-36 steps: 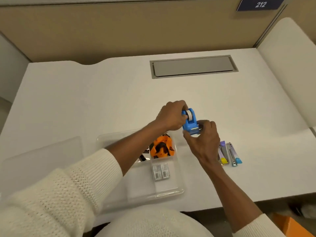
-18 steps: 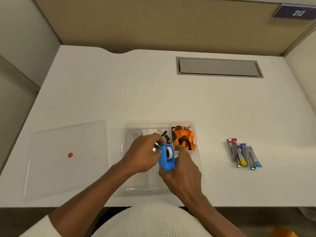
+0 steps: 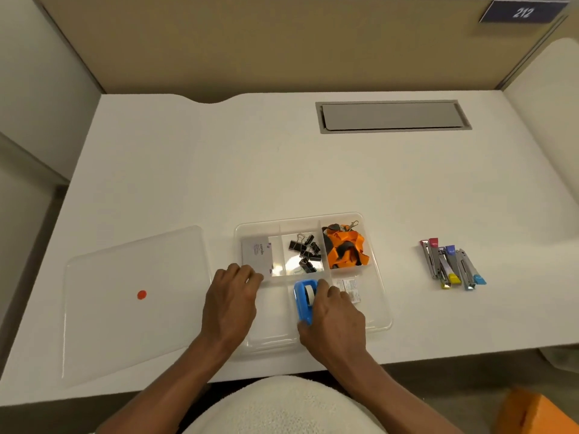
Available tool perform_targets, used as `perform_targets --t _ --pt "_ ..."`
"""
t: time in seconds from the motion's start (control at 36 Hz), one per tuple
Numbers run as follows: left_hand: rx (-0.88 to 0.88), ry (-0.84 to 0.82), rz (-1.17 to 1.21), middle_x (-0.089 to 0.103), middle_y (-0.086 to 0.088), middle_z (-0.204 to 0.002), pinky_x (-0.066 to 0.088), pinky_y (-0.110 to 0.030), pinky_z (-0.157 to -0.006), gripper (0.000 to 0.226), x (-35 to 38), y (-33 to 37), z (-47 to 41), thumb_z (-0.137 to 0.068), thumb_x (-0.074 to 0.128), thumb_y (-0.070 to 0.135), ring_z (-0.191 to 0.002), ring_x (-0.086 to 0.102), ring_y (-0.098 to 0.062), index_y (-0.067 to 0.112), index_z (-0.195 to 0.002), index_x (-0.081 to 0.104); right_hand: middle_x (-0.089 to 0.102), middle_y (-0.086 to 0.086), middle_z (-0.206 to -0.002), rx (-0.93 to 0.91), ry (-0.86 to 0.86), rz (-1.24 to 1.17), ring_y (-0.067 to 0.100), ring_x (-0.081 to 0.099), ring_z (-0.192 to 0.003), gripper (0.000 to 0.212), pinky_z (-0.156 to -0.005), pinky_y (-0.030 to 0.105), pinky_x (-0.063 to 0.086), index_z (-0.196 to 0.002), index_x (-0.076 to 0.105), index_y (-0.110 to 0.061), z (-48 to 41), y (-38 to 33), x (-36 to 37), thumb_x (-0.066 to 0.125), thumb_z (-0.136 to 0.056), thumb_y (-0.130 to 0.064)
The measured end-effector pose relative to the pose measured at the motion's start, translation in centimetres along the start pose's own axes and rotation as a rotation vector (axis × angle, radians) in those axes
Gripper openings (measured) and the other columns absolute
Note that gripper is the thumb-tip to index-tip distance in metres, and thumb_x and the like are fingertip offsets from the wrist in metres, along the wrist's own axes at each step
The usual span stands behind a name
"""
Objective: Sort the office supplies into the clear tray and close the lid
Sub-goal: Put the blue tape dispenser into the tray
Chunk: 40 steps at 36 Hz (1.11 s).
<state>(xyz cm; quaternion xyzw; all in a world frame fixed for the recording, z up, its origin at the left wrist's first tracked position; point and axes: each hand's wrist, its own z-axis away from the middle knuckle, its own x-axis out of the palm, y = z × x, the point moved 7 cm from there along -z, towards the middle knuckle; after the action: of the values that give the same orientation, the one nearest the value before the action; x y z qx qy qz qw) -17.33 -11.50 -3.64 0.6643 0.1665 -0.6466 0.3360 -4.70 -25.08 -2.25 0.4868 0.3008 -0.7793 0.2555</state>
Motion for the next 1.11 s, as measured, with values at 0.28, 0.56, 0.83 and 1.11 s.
perform_targets --t 0.28,0.56,0.83,1.11 --pt "0.081 0.085 0.013 0.077 -0.01 -0.092 0.061 -0.037 -0.067 0.044 0.1 -0.4 -0.9 -0.056 0.099 0.005 -0.077 0.071 -0.027 0.008 -0.095 0.078 0.071 0.002 -0.092 -0.054 0.081 0.171 0.021 0.069 -0.079 0.063 -0.063 0.03 0.038 -0.136 0.047 -0.009 -1.1 -0.7 1.6 0.065 -0.091 -0.049" --pt "0.041 0.157 -0.024 0.073 -0.009 -0.09 0.057 -0.038 -0.063 0.028 -1.6 1.9 -1.3 -0.07 0.089 0.002 -0.079 0.067 -0.028 0.008 -0.094 0.076 0.068 -0.004 -0.089 -0.032 0.213 -0.028 0.011 0.056 -0.067 0.033 -0.058 0.025 0.042 -0.112 0.065 -0.02 -0.1 2.6 -2.8 0.062 -0.093 -0.047" --pt "0.064 0.006 0.405 0.071 0.01 -0.089 0.056 -0.032 -0.074 0.005 -2.8 14.0 -7.3 -0.09 0.074 0.029 -0.085 0.064 -0.011 0.024 -0.089 0.072 0.071 -0.006 -0.108 0.363 0.446 -0.278 0.015 0.068 -0.092 0.047 -0.076 0.035 0.058 -0.119 0.061 -0.027 -1.6 19.4 -9.7 0.073 -0.083 -0.055" --pt "0.004 -0.352 0.492 0.066 -0.005 -0.113 0.05 -0.038 -0.085 0.059 4.0 28.3 -13.2 -0.083 0.075 0.058 -0.106 0.061 -0.025 0.011 -0.115 0.058 0.065 0.007 -0.117 0.603 0.432 -0.363 0.028 0.058 -0.112 0.078 -0.086 0.044 0.054 -0.13 0.052 -0.021 -4.9 33.6 -8.8 0.073 -0.073 -0.07"
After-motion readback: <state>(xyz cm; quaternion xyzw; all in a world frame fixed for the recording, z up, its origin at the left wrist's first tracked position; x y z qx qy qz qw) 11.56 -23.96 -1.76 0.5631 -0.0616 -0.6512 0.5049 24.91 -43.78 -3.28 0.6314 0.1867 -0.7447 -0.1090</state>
